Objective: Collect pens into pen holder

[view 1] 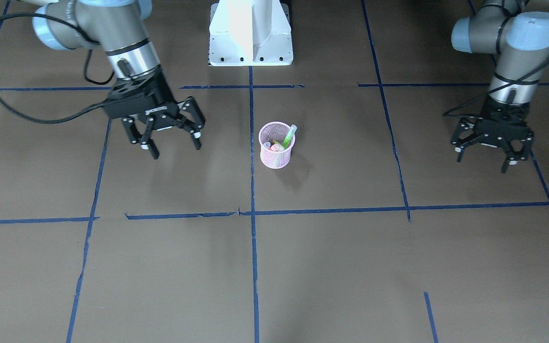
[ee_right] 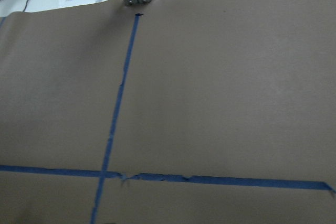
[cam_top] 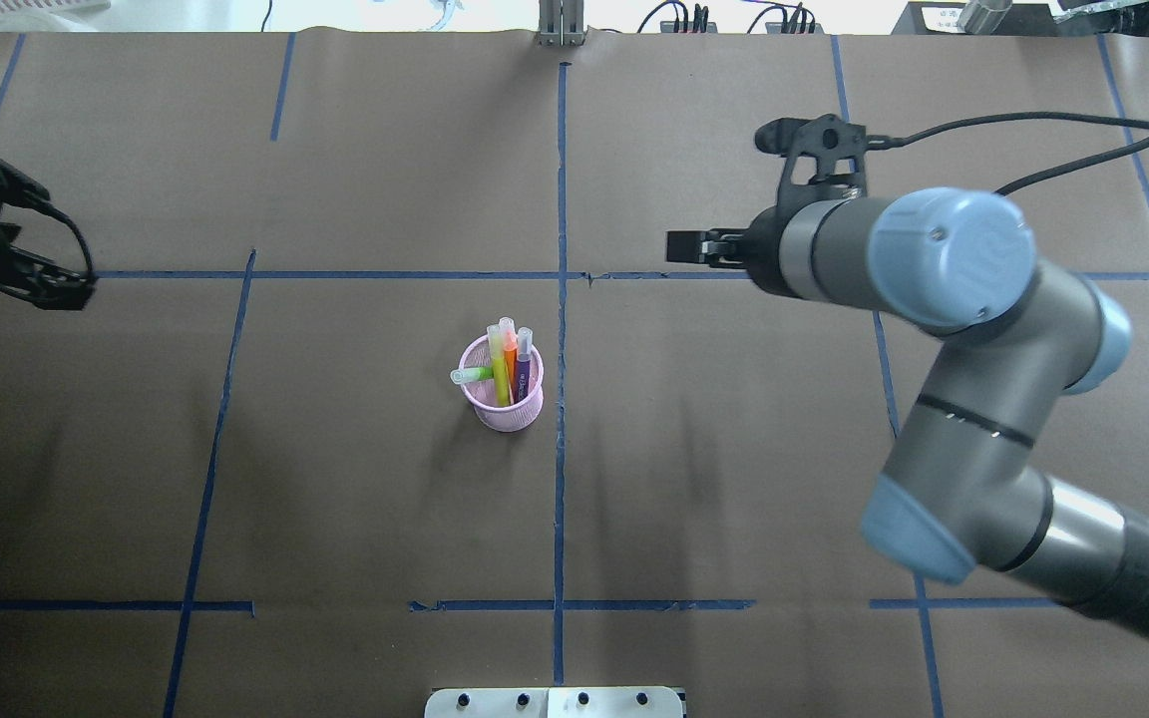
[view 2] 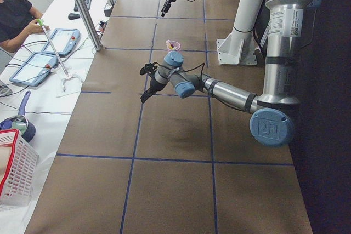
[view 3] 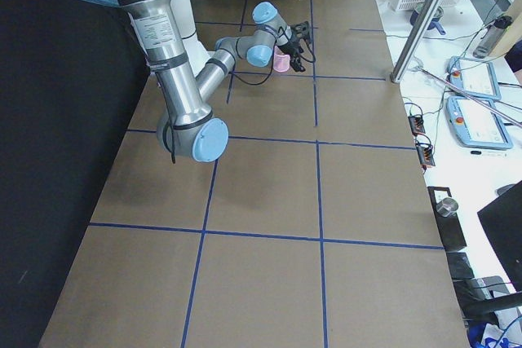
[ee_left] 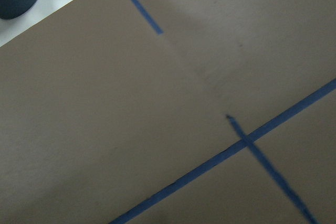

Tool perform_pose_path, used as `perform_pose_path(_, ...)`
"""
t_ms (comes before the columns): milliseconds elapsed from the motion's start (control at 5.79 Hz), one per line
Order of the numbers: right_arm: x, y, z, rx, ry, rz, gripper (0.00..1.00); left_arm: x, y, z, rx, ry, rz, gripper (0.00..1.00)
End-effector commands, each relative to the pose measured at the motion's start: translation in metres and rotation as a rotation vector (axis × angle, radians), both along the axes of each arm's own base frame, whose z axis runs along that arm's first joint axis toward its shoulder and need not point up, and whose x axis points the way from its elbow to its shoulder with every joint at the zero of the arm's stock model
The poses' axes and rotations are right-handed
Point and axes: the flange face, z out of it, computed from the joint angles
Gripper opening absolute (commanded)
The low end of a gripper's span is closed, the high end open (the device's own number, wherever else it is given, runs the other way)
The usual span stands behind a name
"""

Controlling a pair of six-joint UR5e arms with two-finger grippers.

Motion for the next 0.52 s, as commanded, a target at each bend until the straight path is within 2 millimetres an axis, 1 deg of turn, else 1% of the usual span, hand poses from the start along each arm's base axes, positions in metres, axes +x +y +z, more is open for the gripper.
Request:
perform_pose_path(0, 0.105, -0.039, 0.072, -0.064, 0.062, -0.101, 0.99, -0.086, -0.017, 0.015, -0.157, 0.022, 0.037, 0.99)
perform_pose_path(173, 0.169, -0.045, 0.120, -0.073, 0.109, -0.152, 0.99, -0.111, -0.020, 0.015, -0.249, 0.090, 0.033, 1.00)
perform_pose_path(346, 0.235, -0.049, 0.176, -0.060, 0.159, -0.213, 0.99, -0.145, -0.018, 0.018, -0.334, 0.174, 0.011, 1.00)
